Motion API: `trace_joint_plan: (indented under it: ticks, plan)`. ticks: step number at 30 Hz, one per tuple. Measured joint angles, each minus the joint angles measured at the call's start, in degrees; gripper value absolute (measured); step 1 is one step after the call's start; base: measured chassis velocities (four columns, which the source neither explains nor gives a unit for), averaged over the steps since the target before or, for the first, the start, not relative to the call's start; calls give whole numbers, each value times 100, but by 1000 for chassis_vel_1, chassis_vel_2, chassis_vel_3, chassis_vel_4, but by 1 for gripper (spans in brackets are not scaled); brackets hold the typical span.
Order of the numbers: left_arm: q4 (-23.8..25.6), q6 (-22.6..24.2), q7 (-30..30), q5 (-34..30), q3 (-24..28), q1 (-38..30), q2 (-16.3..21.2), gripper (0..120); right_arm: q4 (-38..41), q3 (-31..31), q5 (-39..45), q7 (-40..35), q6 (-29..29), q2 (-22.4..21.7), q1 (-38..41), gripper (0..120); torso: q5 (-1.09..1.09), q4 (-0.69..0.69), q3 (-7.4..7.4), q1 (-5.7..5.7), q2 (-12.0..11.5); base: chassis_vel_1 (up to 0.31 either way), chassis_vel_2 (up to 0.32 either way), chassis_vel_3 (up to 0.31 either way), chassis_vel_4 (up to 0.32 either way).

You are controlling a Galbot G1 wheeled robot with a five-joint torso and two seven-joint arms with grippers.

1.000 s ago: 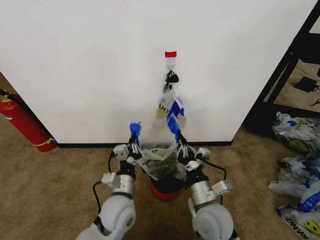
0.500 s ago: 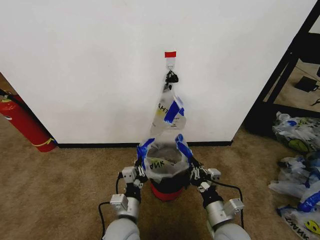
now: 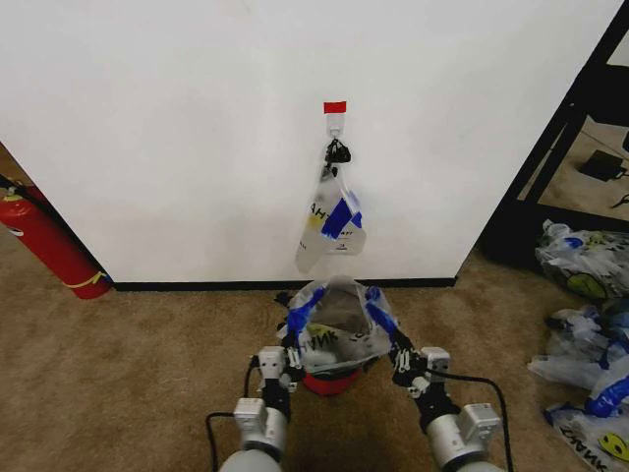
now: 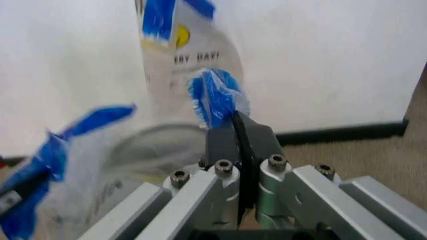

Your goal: Pick up the garbage bag from the wall and place it over the trash bin.

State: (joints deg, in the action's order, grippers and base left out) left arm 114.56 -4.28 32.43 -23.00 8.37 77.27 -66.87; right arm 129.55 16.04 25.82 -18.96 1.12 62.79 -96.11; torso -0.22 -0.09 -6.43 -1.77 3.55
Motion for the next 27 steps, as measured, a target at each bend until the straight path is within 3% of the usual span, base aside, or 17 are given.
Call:
trace_joint_plan:
  ticks: [4, 9, 18, 27]
  plan:
    - [-108, -1, 3, -41, -4, -111, -1, 0, -98, -2, -39, 88, -134, 8, 42, 0, -1, 0, 0, 0, 0, 0, 0, 0, 0]
    - [-4, 53, 44, -66, -196, 65, 301, 0, -354, -180, -216, 26, -122, 79, -2, 0, 1, 2, 0, 0, 0, 0, 0, 0, 0]
    - [221, 191, 192, 76, -227, 403, 468, 0, 12, -272, -278, -730, 803, 36, -395, 0, 0, 0, 0, 0, 0, 0, 0, 0, 0]
    - [389, 322, 281, 175, -162, 725, 735, 0, -1, -330, -54, -999, 1281, 47, -395, 0, 0, 0, 0, 0, 0, 0, 0, 0, 0]
